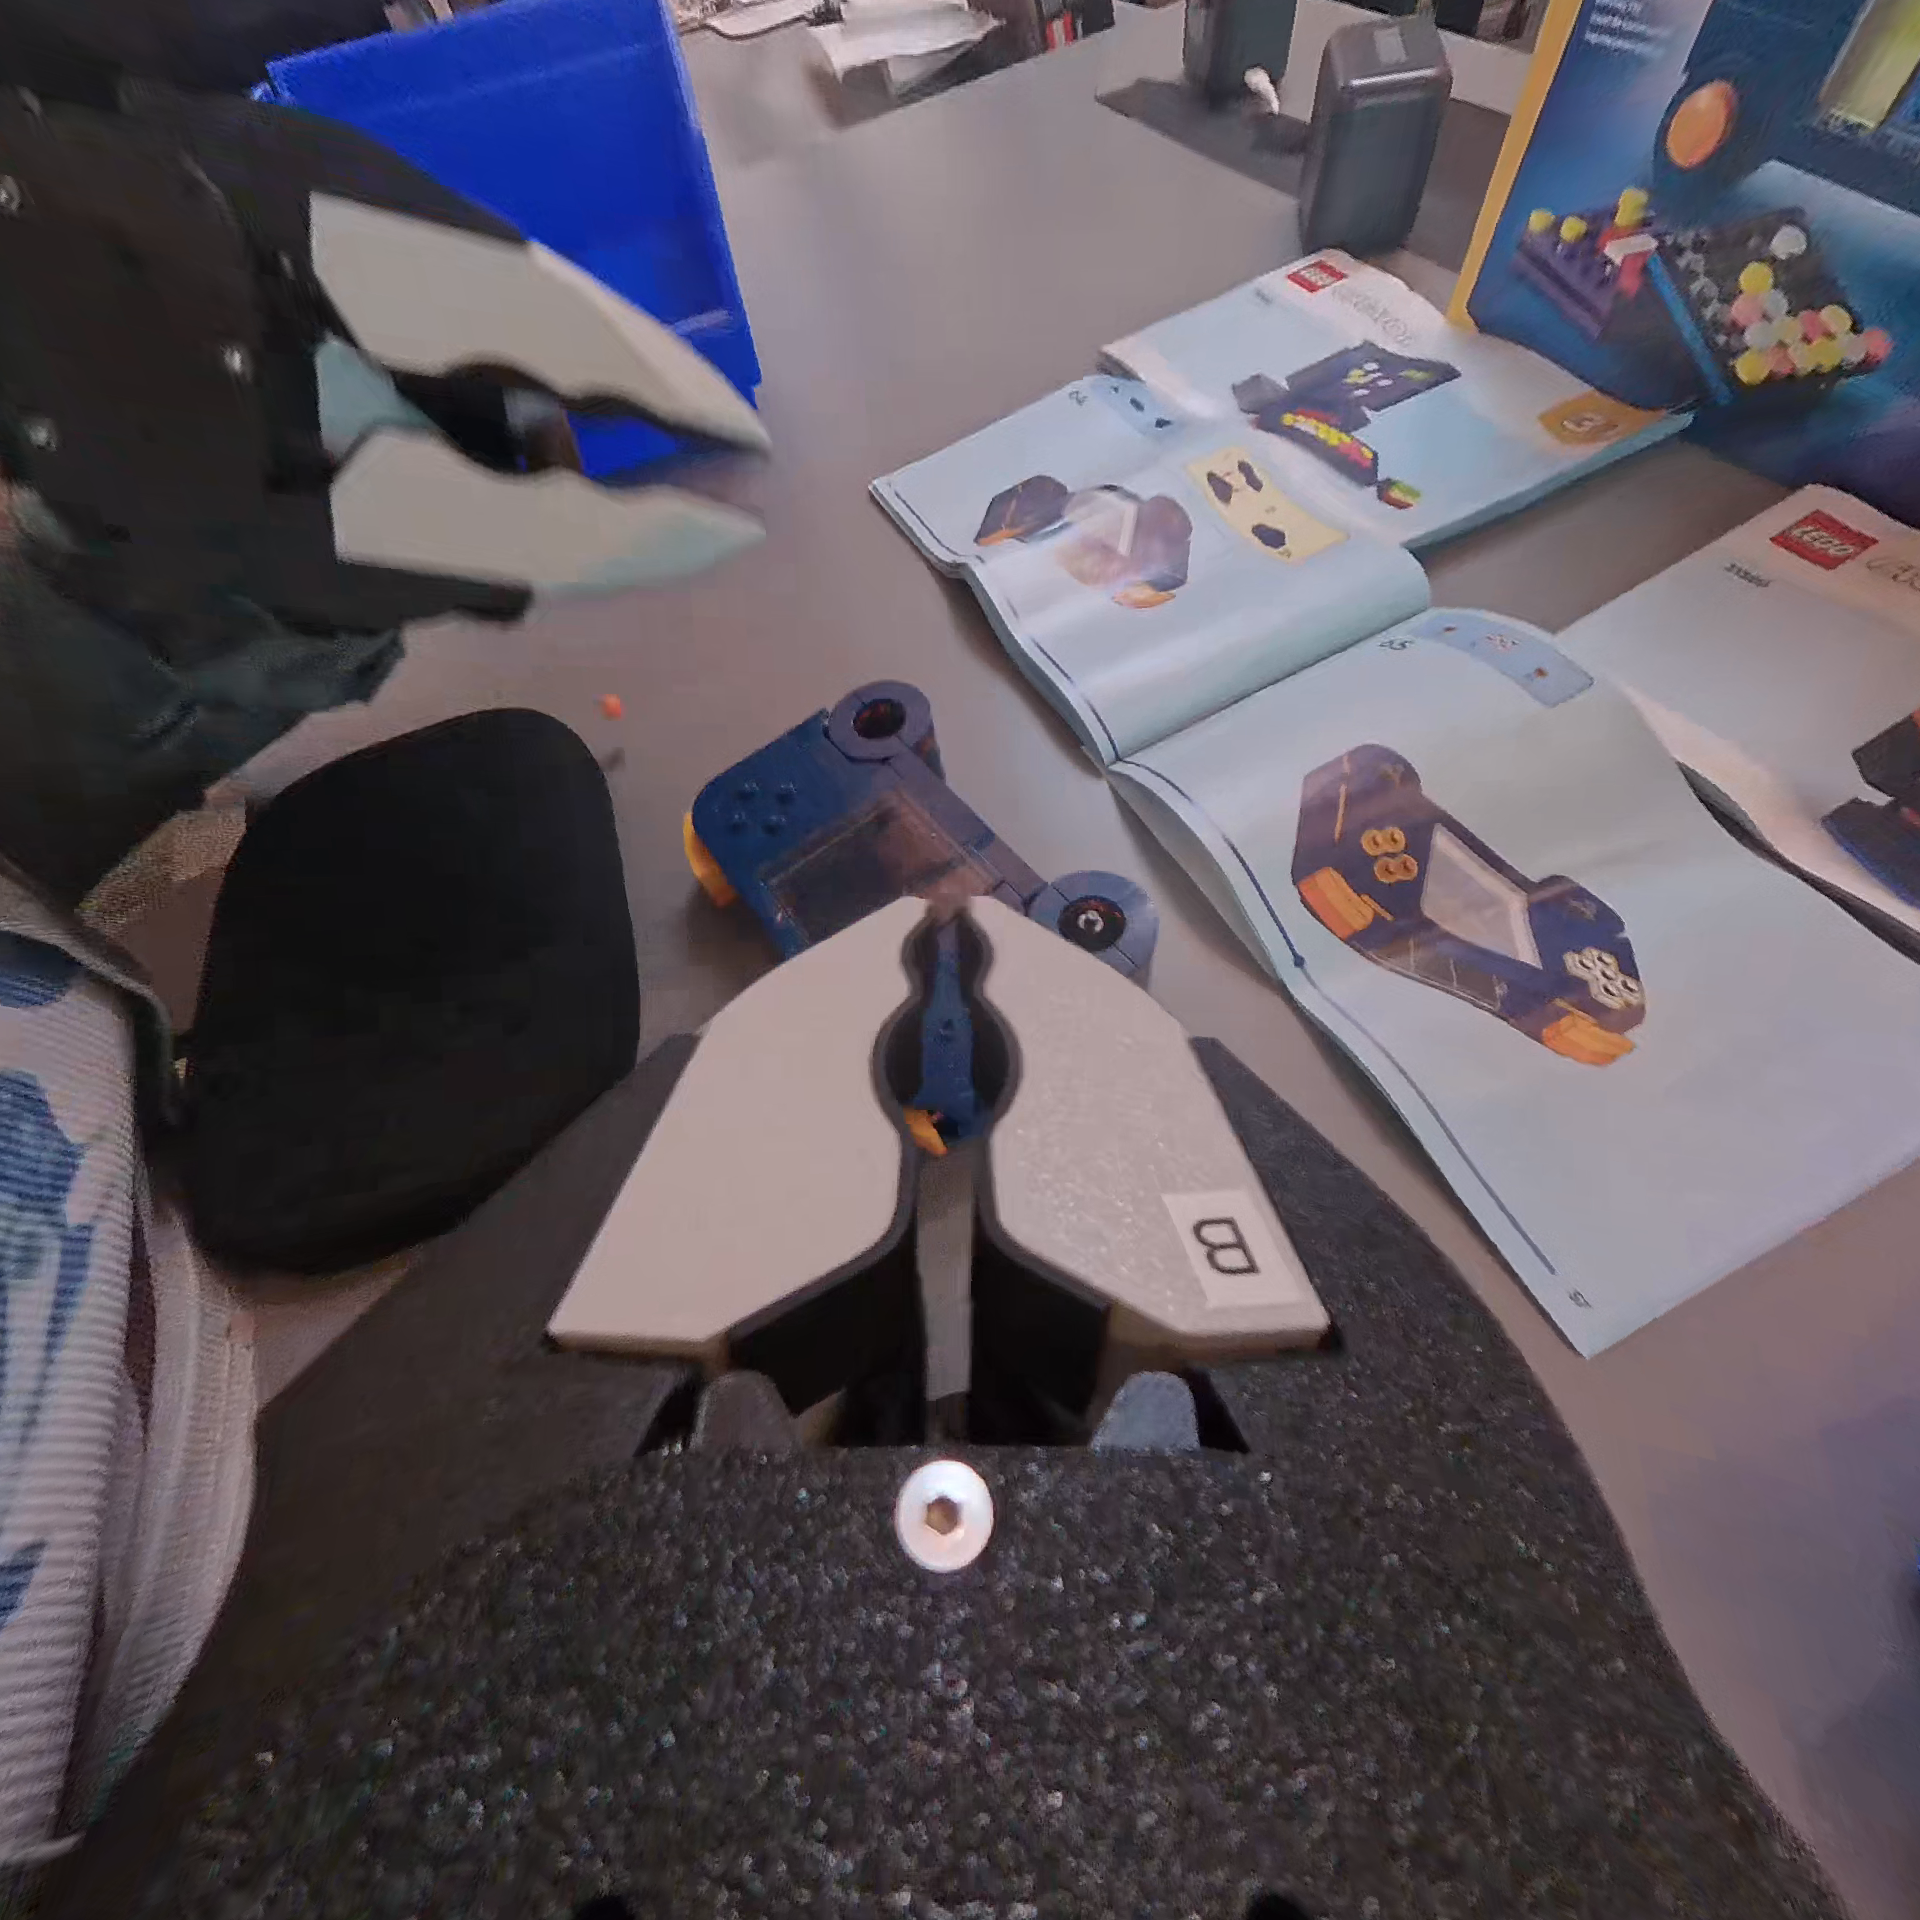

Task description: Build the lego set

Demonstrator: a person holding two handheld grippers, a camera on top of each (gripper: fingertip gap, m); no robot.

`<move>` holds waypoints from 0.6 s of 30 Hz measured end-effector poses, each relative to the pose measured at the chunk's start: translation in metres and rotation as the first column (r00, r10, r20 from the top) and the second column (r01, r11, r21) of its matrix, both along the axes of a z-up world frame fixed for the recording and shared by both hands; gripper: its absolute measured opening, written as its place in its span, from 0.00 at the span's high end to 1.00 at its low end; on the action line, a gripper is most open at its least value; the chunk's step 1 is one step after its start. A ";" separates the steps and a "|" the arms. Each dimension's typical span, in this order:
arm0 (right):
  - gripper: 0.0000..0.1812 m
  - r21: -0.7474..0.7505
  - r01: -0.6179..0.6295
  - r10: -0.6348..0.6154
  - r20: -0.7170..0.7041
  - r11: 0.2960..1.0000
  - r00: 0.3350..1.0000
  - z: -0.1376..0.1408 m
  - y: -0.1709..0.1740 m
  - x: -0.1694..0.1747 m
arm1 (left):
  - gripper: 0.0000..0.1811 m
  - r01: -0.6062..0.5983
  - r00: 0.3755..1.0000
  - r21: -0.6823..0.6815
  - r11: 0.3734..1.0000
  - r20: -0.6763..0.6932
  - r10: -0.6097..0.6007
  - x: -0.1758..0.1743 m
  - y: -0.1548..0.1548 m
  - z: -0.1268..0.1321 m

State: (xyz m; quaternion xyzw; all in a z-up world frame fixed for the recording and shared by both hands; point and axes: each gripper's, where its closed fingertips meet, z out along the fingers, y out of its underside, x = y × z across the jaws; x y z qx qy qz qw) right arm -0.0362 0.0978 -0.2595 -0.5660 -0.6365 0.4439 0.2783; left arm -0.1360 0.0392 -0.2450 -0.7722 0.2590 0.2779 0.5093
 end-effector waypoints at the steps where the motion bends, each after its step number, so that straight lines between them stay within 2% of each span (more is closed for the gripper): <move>1: 0.95 -0.010 -0.001 0.001 -0.010 1.000 1.000 0.002 0.003 0.002 | 0.93 -0.069 0.997 0.038 0.997 0.043 0.068 -0.020 -0.010 0.006; 2: 0.94 -0.032 -0.003 0.002 -0.029 0.999 1.000 0.004 0.005 0.004 | 0.93 -0.096 0.987 0.079 0.992 0.136 0.084 -0.030 -0.020 0.012; 5: 0.91 -0.141 -0.011 -0.002 -0.087 0.990 0.996 0.014 0.009 0.007 | 0.93 -0.106 0.904 0.204 0.973 0.427 0.009 -0.035 -0.040 0.026; 8: 0.89 -0.198 -0.045 0.021 -0.125 0.979 0.992 0.019 0.007 0.008 | 0.92 -0.202 0.874 0.260 0.944 0.483 0.054 -0.051 -0.060 0.033; 9: 0.88 -0.232 -0.074 0.034 -0.173 0.970 0.984 0.026 0.004 0.008 | 0.90 -0.253 0.869 0.343 0.905 0.493 0.056 -0.058 -0.071 0.046; 10: 0.87 -0.289 -0.115 0.043 -0.242 0.951 0.969 0.038 0.001 0.008 | 0.90 -0.288 0.869 0.496 0.819 0.495 0.006 -0.061 -0.087 0.070; 12: 0.85 -0.417 -0.204 0.031 -0.385 0.886 0.922 0.064 0.000 0.013 | 0.94 -0.290 0.882 0.776 0.560 0.444 -0.158 -0.058 -0.137 0.119; 13: 0.84 -0.468 -0.232 0.009 -0.432 0.853 0.902 0.073 0.003 0.016 | 0.94 -0.314 0.891 0.834 0.454 0.424 -0.163 -0.063 -0.159 0.134; 14: 0.84 -0.501 -0.250 -0.012 -0.463 0.829 0.886 0.078 0.008 0.018 | 0.93 -0.335 0.899 0.850 0.406 0.418 -0.131 -0.069 -0.172 0.141; 16: 0.84 -0.529 -0.259 -0.043 -0.492 0.808 0.870 0.082 0.015 0.021 | 0.91 -0.335 0.923 0.860 0.385 0.382 -0.049 -0.076 -0.189 0.153; 18: 0.84 -0.524 -0.250 -0.051 -0.493 0.814 0.868 0.081 0.017 0.022 | 0.92 -0.308 0.939 0.886 0.346 0.341 -0.039 -0.075 -0.211 0.173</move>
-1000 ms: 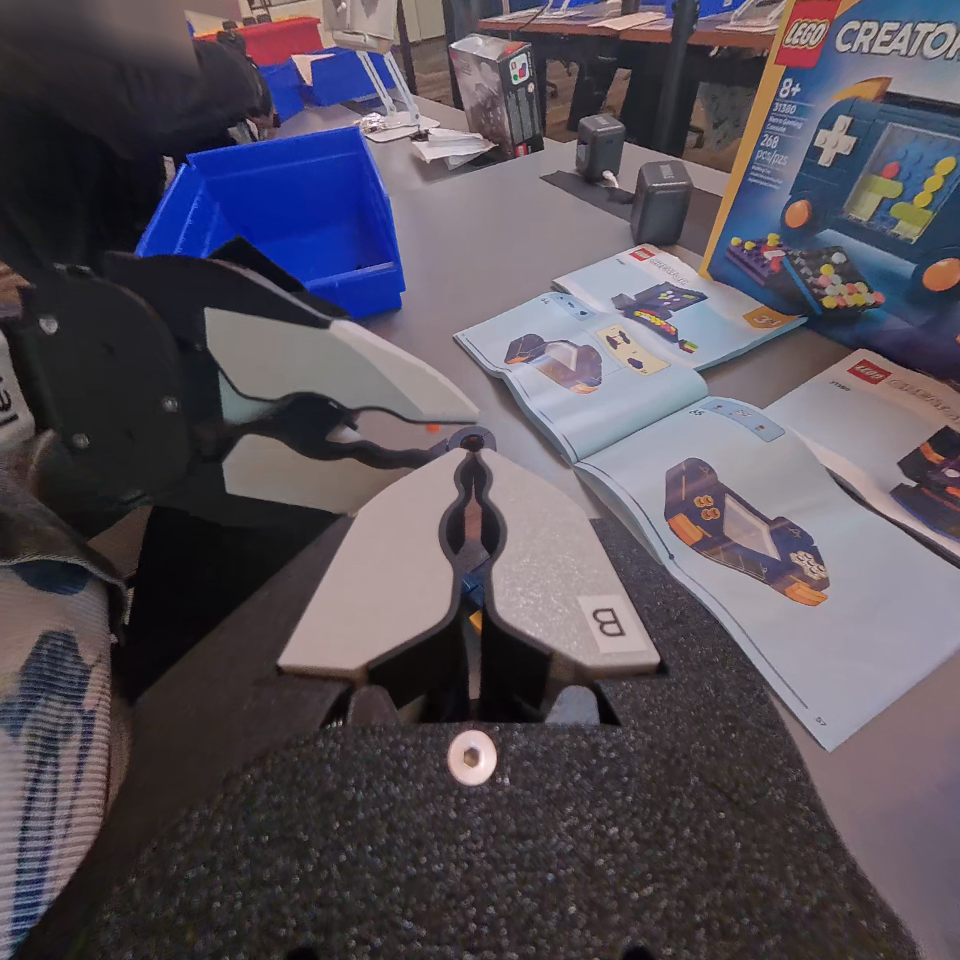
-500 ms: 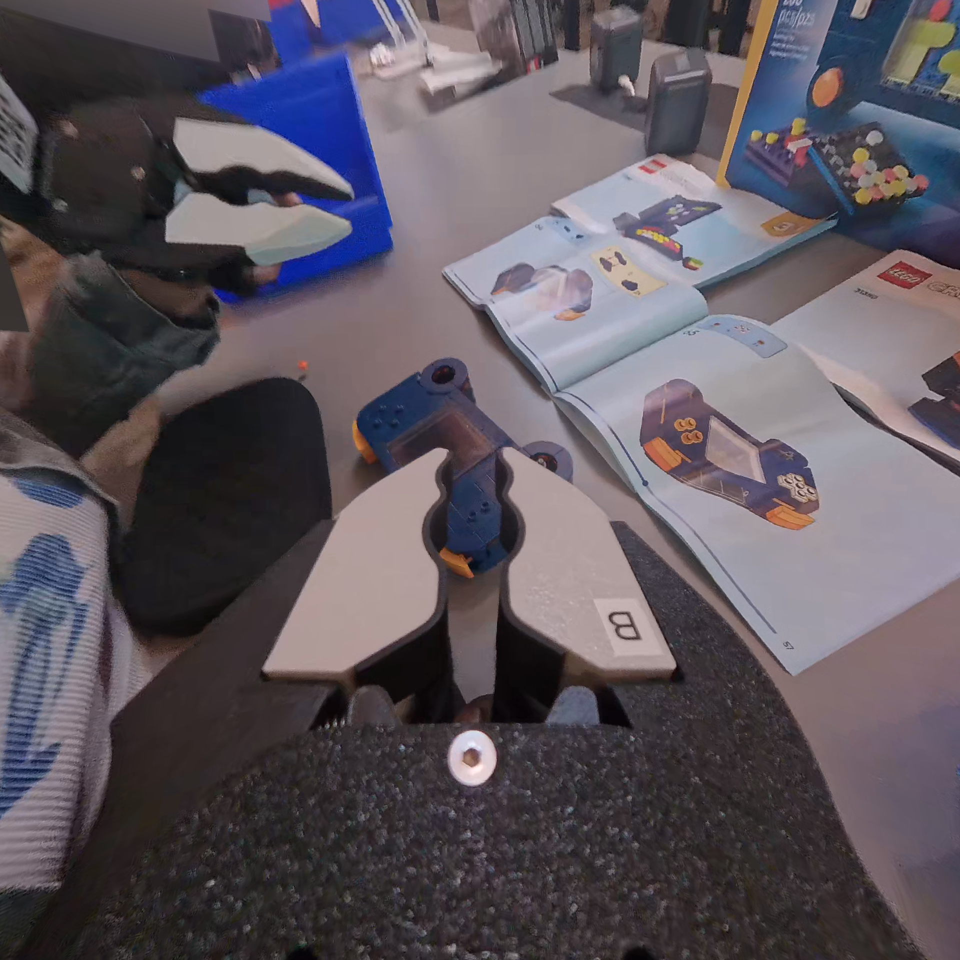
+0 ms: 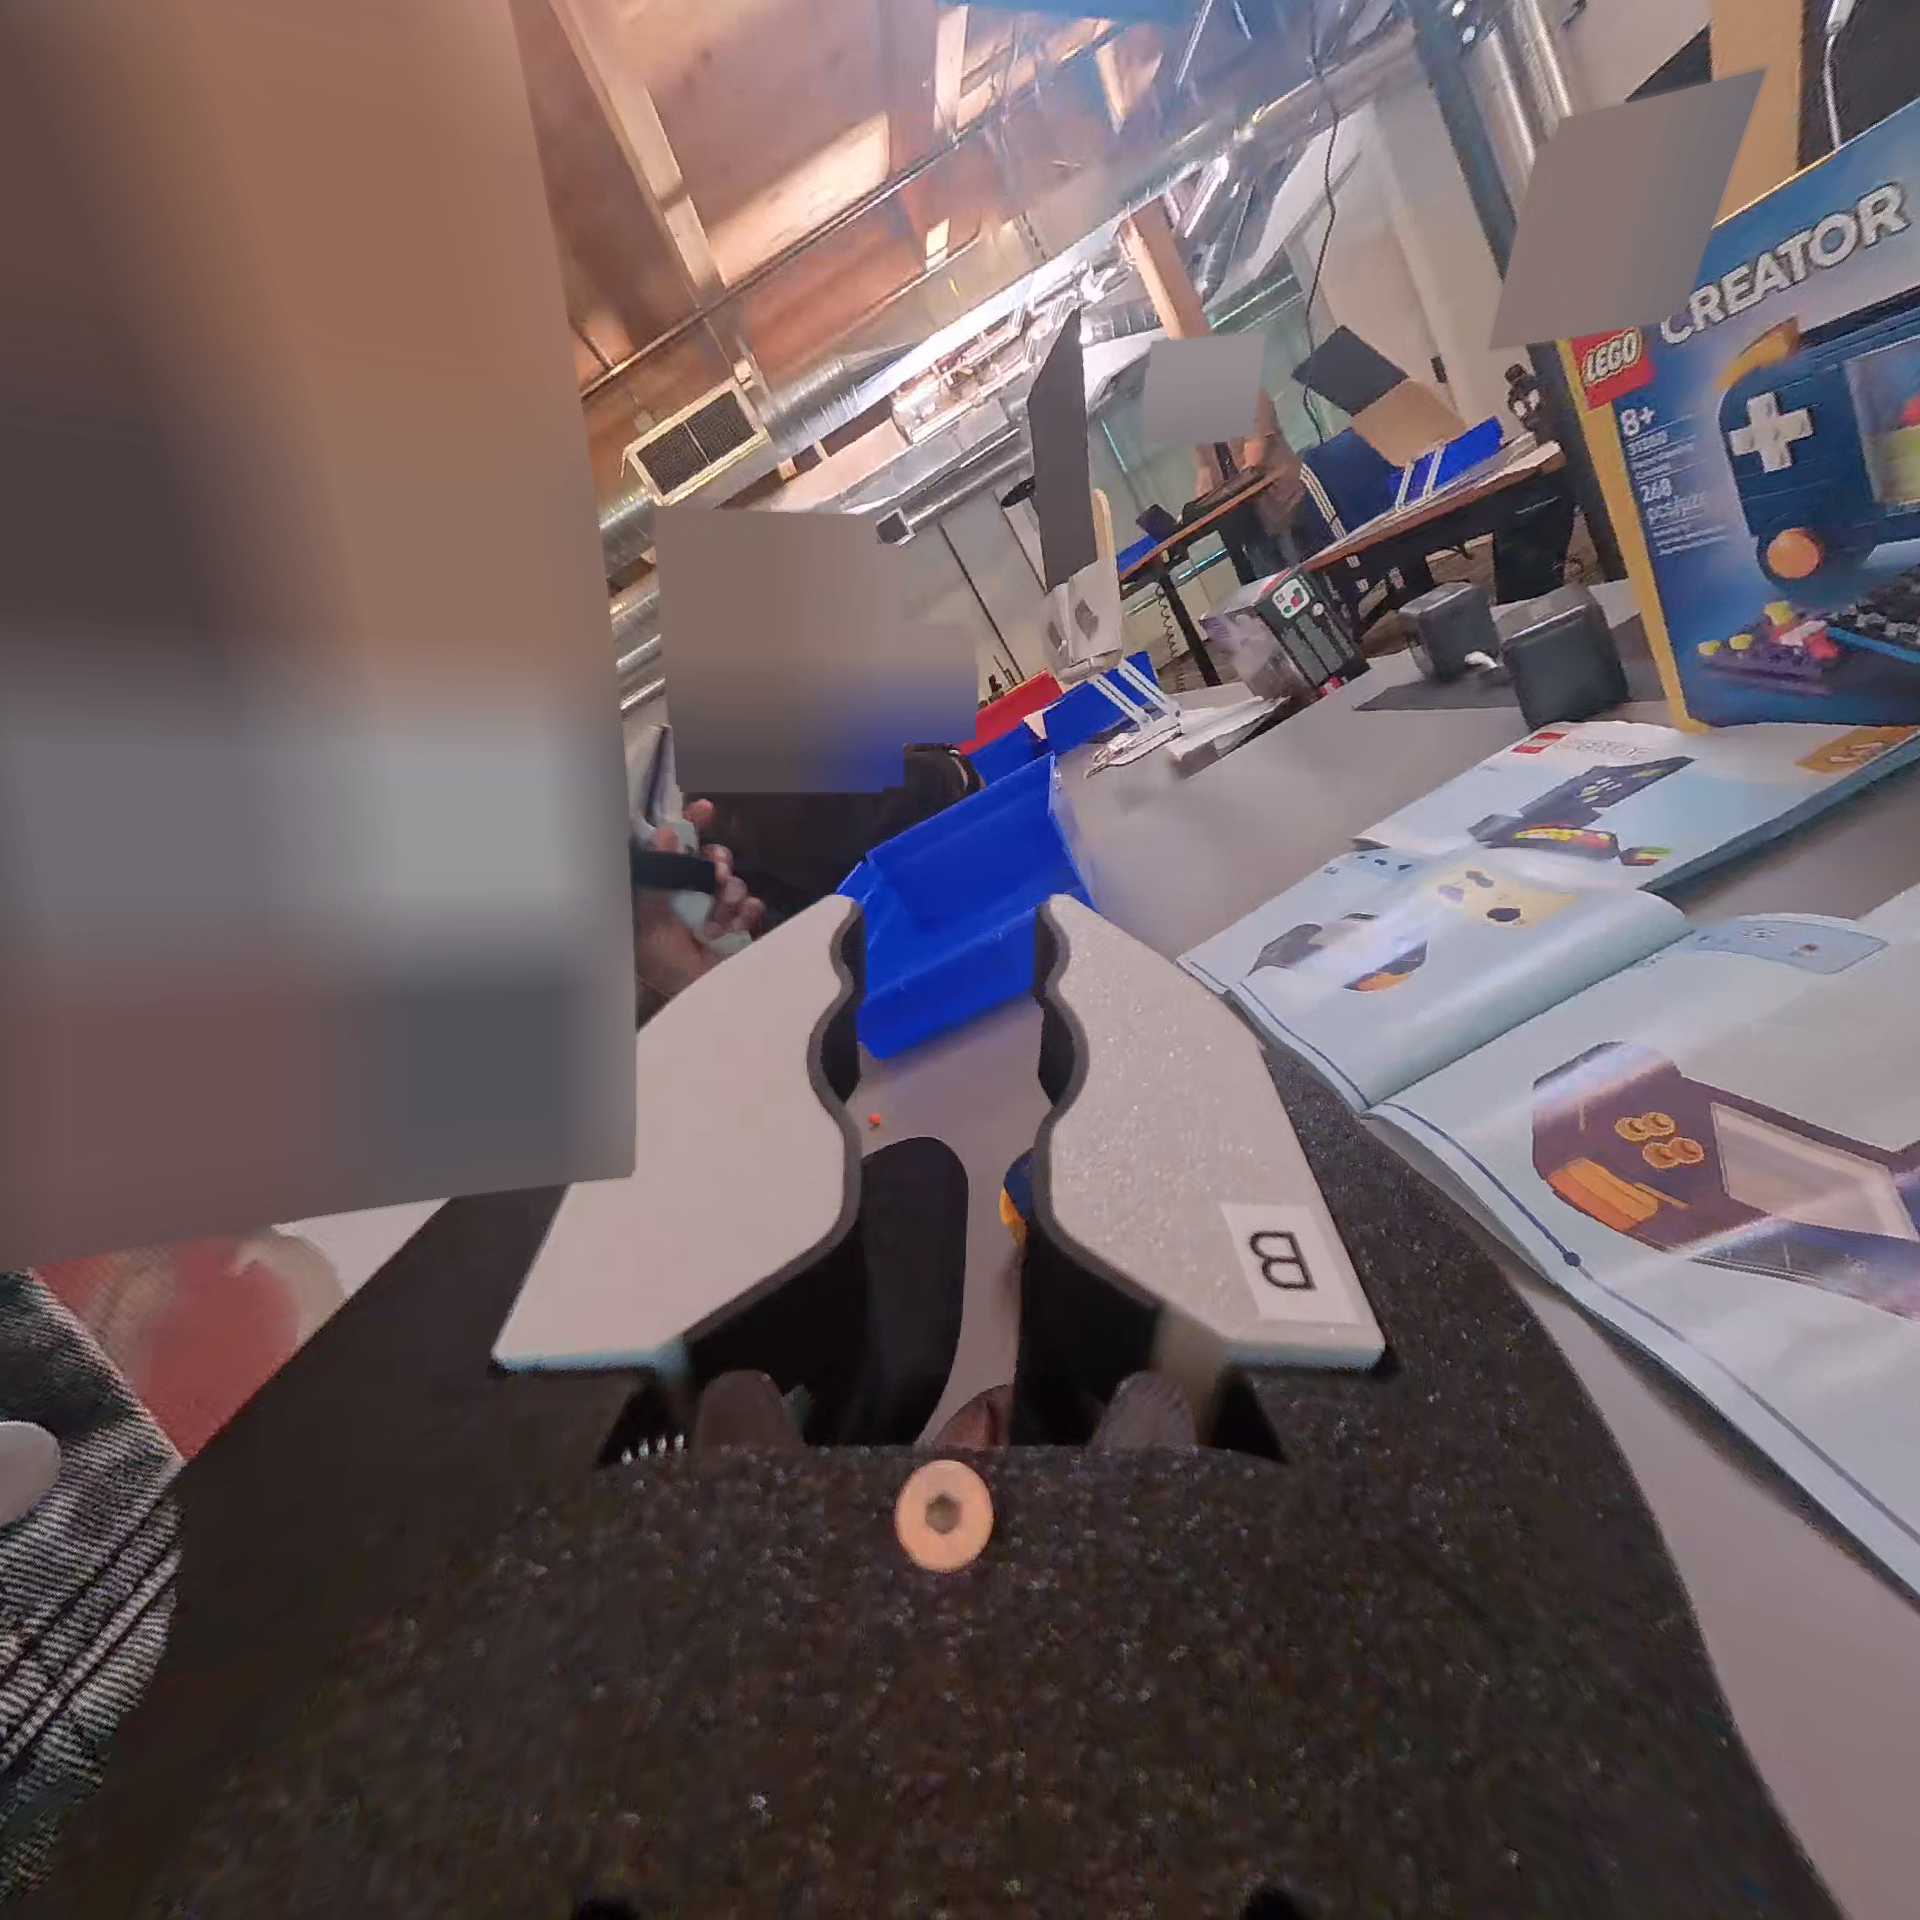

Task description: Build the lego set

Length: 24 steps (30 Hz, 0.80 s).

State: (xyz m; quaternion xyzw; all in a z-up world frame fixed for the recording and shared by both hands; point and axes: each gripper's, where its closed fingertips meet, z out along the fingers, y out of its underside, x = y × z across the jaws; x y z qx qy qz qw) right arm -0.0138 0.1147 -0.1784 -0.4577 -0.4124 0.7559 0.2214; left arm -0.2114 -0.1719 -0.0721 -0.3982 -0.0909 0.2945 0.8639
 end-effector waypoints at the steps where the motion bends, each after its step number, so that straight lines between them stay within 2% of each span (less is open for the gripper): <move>1: 0.84 0.018 0.005 -0.005 0.001 1.000 1.000 -0.001 0.000 0.000 | 0.92 0.013 1.000 0.005 1.000 -0.005 -0.013 0.000 -0.008 0.008; 3: 0.84 0.055 0.015 -0.015 0.012 0.998 1.000 -0.005 -0.001 0.000 | 0.93 0.046 0.999 -0.080 0.996 -0.018 -0.048 0.000 -0.012 0.015; 4: 0.84 0.067 0.008 -0.009 0.016 0.998 1.000 -0.006 -0.002 0.000 | 0.93 0.096 0.995 -0.204 0.974 -0.005 -0.099 0.000 -0.003 0.009; 5: 0.84 0.075 -0.002 0.001 0.020 0.997 1.000 -0.006 -0.003 -0.001 | 0.93 0.199 0.980 -0.360 0.911 0.081 -0.183 0.000 0.009 -0.008; 6: 0.84 0.082 -0.012 0.010 0.024 0.997 1.000 -0.006 -0.005 -0.001 | 0.91 0.360 0.932 -0.505 0.784 0.234 -0.276 0.006 0.021 -0.034; 7: 0.84 0.095 -0.020 0.017 0.028 0.995 0.999 -0.007 -0.007 -0.001 | 0.90 0.532 0.846 -0.600 0.598 0.405 -0.347 0.019 0.028 -0.064; 8: 0.84 0.114 -0.025 0.022 0.032 0.993 0.999 -0.007 -0.009 -0.001 | 0.92 0.626 0.780 -0.653 0.427 0.536 -0.324 0.028 0.027 -0.094; 9: 0.84 0.136 -0.027 0.022 0.040 0.990 0.999 -0.009 -0.011 -0.001 | 0.92 0.634 0.772 -0.705 0.319 0.599 -0.211 0.026 0.024 -0.124; 11: 0.83 0.184 -0.028 0.017 0.058 0.983 0.998 -0.014 -0.015 -0.001 | 0.92 0.602 0.795 -0.792 0.099 0.606 0.012 0.022 0.009 -0.183; 13: 0.83 0.218 -0.030 0.014 0.074 0.976 0.997 -0.017 -0.018 -0.002 | 0.91 0.595 0.800 -0.802 -0.048 0.587 0.124 0.028 -0.003 -0.222; 14: 0.83 0.229 -0.033 0.015 0.080 0.973 0.997 -0.019 -0.020 -0.002 | 0.91 0.596 0.800 -0.799 -0.076 0.583 0.142 0.033 -0.004 -0.234; 16: 0.83 0.243 -0.037 0.015 0.092 0.969 0.996 -0.021 -0.022 -0.003 | 0.91 0.623 0.779 -0.777 -0.087 0.607 0.157 0.040 -0.001 -0.248; 21: 0.84 0.306 -0.032 -0.005 0.119 0.951 0.993 -0.026 -0.023 -0.002 | 0.92 0.668 0.727 -0.743 -0.049 0.637 0.255 0.033 -0.001 -0.261; 24: 0.84 0.329 -0.025 -0.018 0.127 0.944 0.992 -0.029 -0.023 -0.002 | 0.97 0.702 0.694 -0.711 -0.030 0.675 0.252 0.036 0.000 -0.264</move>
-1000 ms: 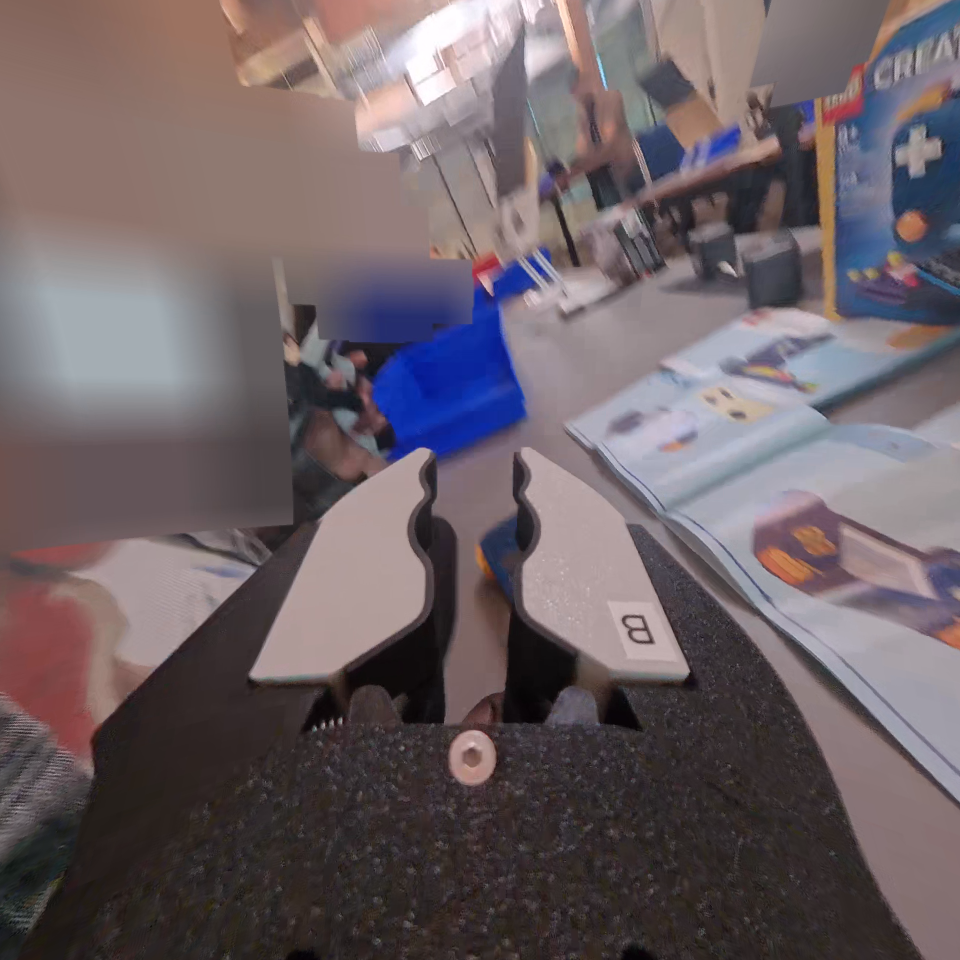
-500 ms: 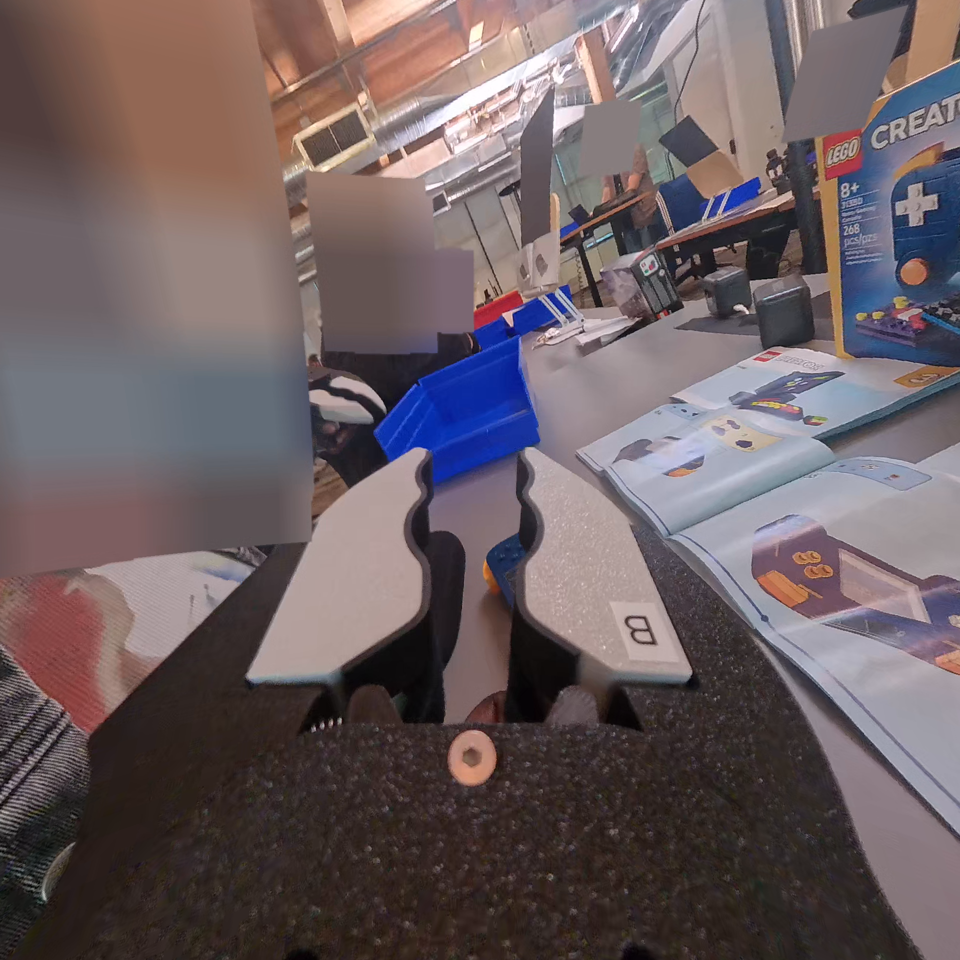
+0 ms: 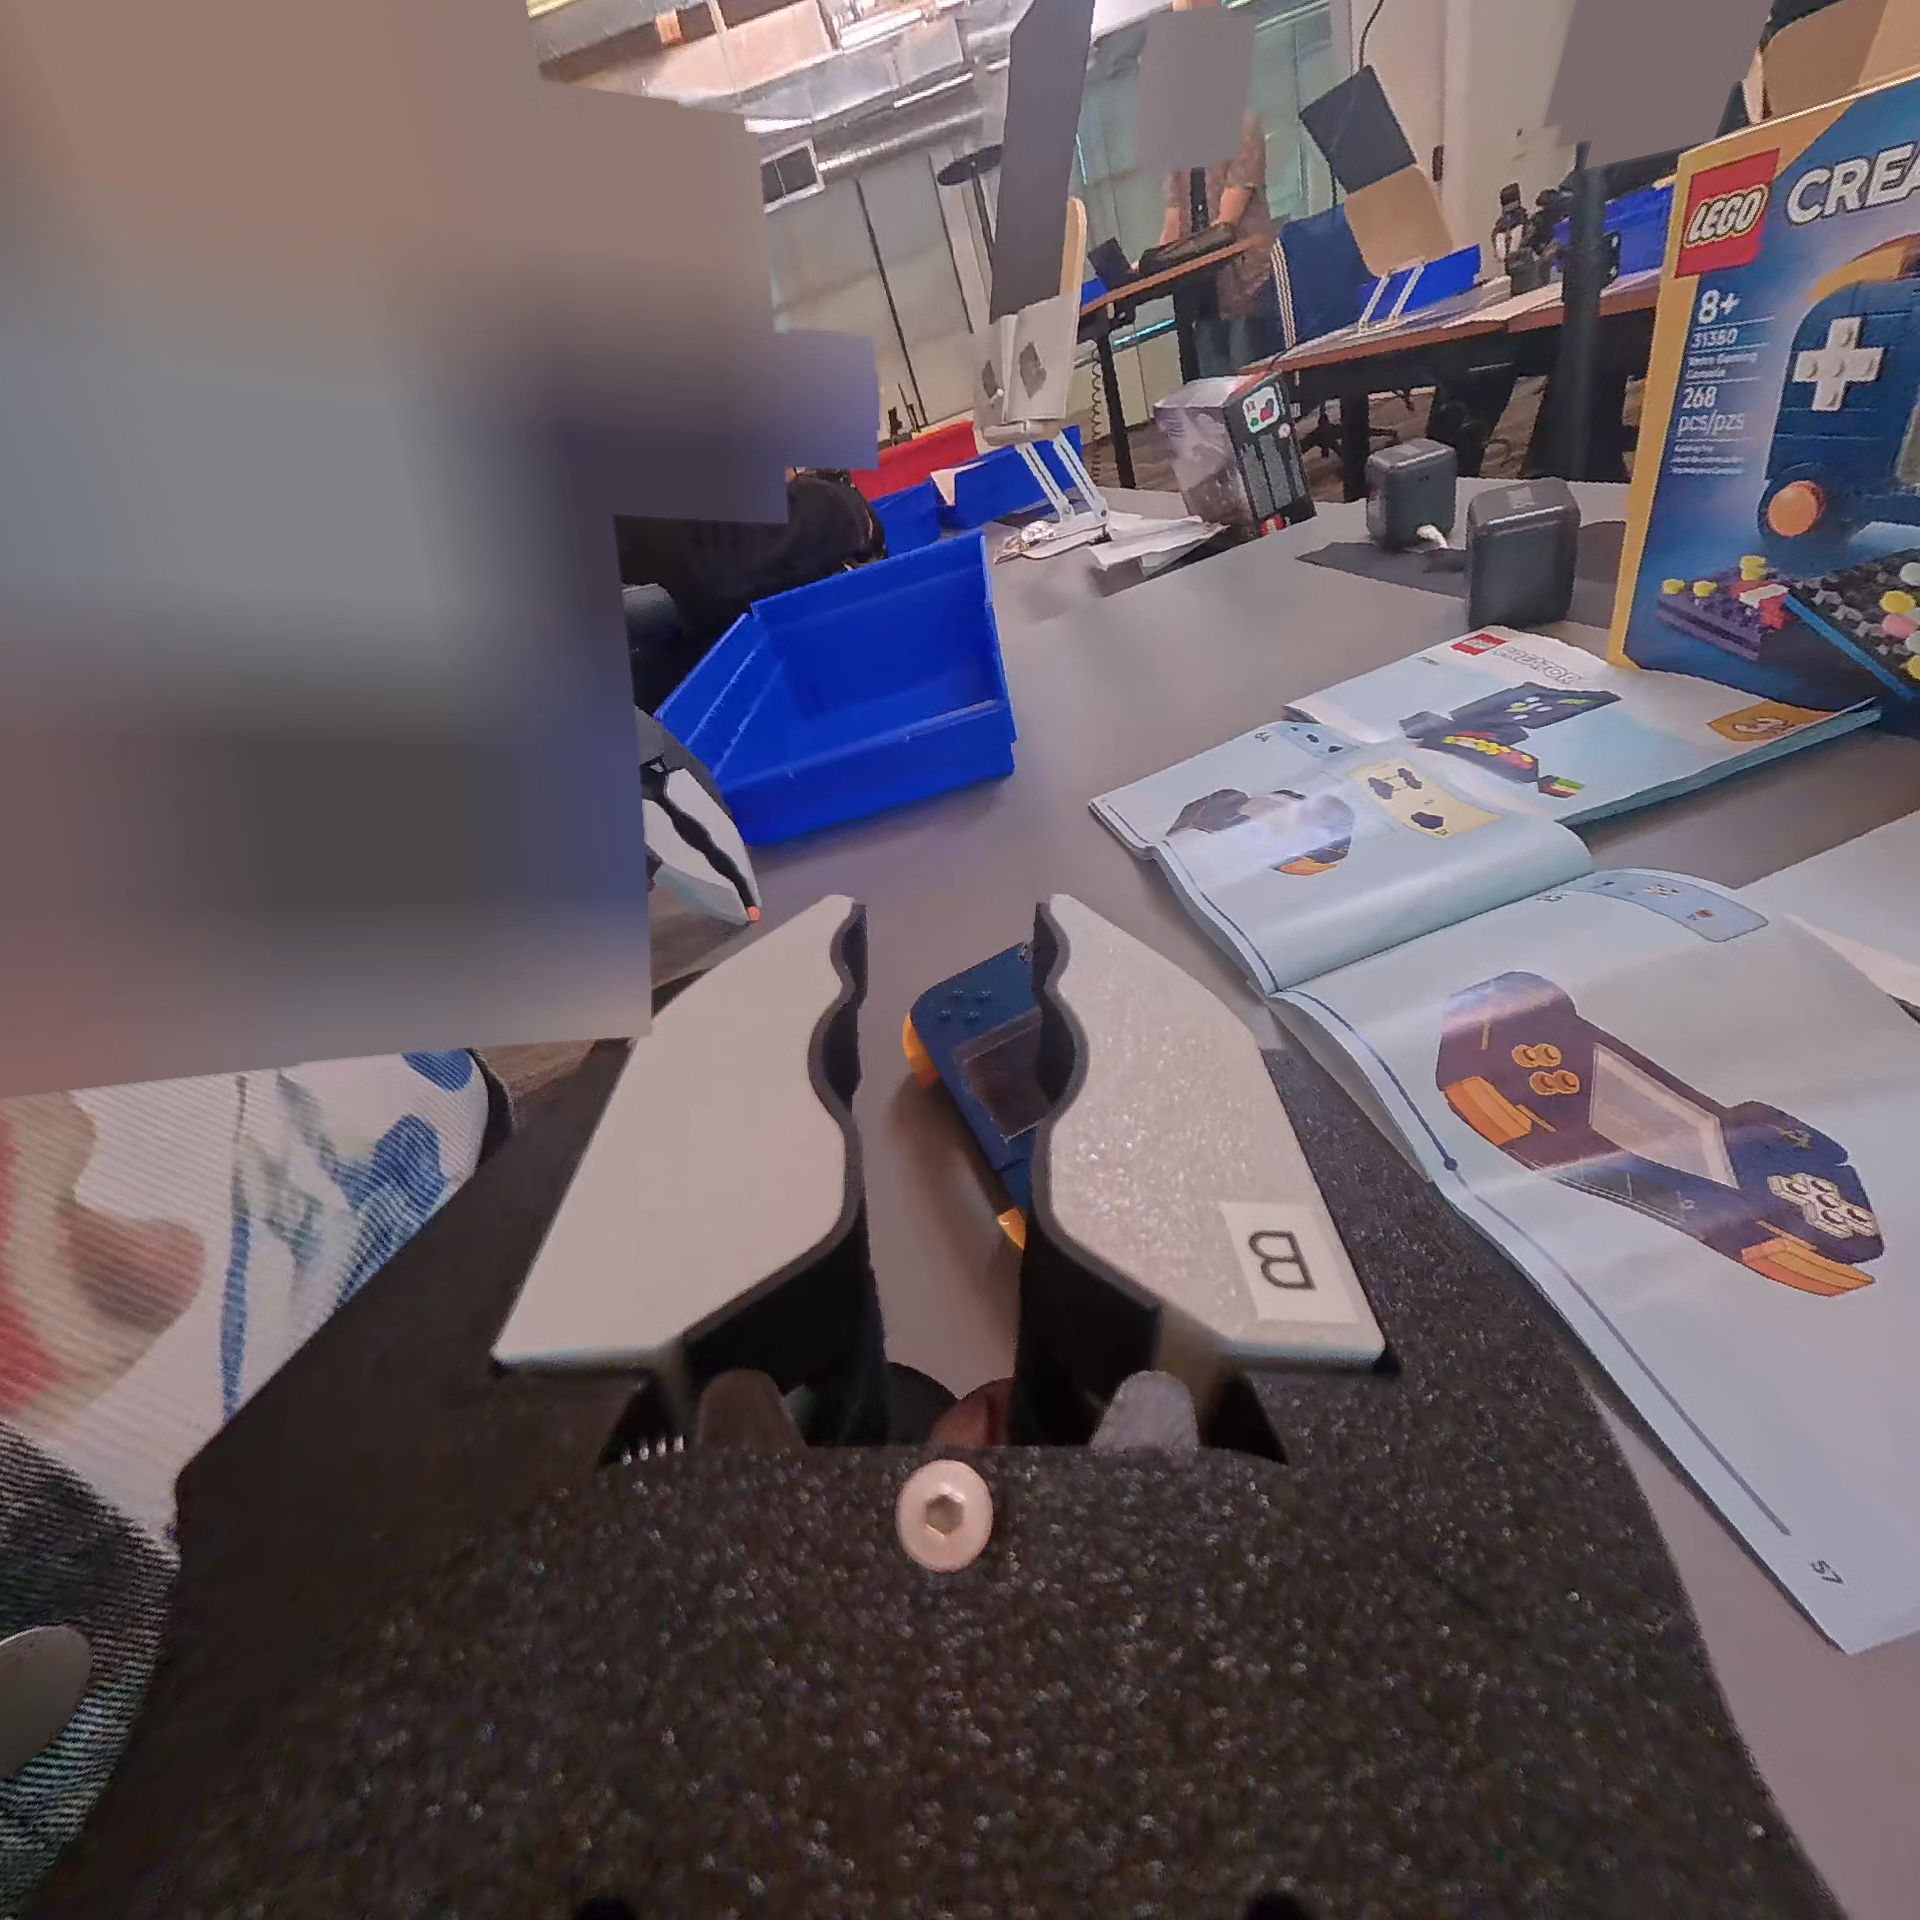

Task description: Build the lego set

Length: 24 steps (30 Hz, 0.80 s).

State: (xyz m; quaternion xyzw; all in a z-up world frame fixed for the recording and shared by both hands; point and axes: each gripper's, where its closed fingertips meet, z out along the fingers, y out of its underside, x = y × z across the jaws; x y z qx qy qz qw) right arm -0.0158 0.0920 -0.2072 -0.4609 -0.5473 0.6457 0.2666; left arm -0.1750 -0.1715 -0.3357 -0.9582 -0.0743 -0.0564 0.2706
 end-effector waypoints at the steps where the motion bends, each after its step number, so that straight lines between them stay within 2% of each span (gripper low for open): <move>1: 0.83 0.008 0.002 -0.003 0.003 1.000 1.000 -0.001 0.000 -0.001 | 0.97 -0.007 0.999 0.019 1.000 0.033 0.006 0.003 0.003 0.000; 3: 0.84 0.043 -0.006 0.006 0.010 0.999 1.000 -0.003 -0.005 -0.003 | 0.97 -0.078 0.994 0.122 0.989 0.080 0.069 0.001 0.016 0.008; 4: 0.86 0.076 -0.024 0.024 0.001 0.997 1.000 -0.003 -0.011 -0.005 | 0.97 -0.146 0.982 0.241 0.959 0.150 0.112 0.002 0.030 0.023; 5: 0.87 0.122 -0.047 0.050 -0.015 0.991 0.999 -0.001 -0.020 -0.007 | 0.98 -0.239 0.953 0.378 0.895 0.269 0.140 0.004 0.047 0.043; 7: 0.87 0.262 -0.102 0.117 -0.041 0.960 0.992 0.000 -0.044 -0.014 | 0.98 -0.410 0.837 0.562 0.719 0.545 0.052 0.019 0.081 0.088; 8: 0.87 0.356 -0.129 0.154 -0.041 0.925 0.987 0.000 -0.057 -0.019 | 0.98 -0.472 0.766 0.582 0.662 0.642 -0.019 0.029 0.096 0.101; 9: 0.87 0.457 -0.158 0.195 -0.035 0.875 0.980 -0.002 -0.071 -0.023 | 0.98 -0.488 0.704 0.588 0.645 0.702 -0.107 0.042 0.109 0.111; 11: 0.89 0.629 -0.191 0.260 -0.018 0.754 0.965 -0.004 -0.093 -0.033 | 0.98 -0.455 0.609 0.587 0.669 0.754 -0.247 0.071 0.131 0.118; 13: 0.91 0.708 -0.250 0.338 0.017 0.660 0.941 -0.004 -0.108 -0.037 | 0.98 -0.393 0.576 0.581 0.712 0.759 -0.302 0.091 0.147 0.116; 15: 0.92 0.740 -0.300 0.384 0.061 0.602 0.921 -0.007 -0.113 -0.039 | 0.98 -0.337 0.554 0.569 0.750 0.764 -0.331 0.106 0.155 0.114; 18: 0.93 0.779 -0.304 0.379 0.092 0.549 0.921 -0.013 -0.107 -0.041 | 0.98 -0.257 0.580 0.554 0.792 0.744 -0.333 0.119 0.161 0.109; 24: 0.94 0.821 -0.278 0.345 0.106 0.498 0.932 -0.023 -0.102 -0.042 | 0.98 -0.201 0.610 0.547 0.813 0.719 -0.333 0.127 0.167 0.106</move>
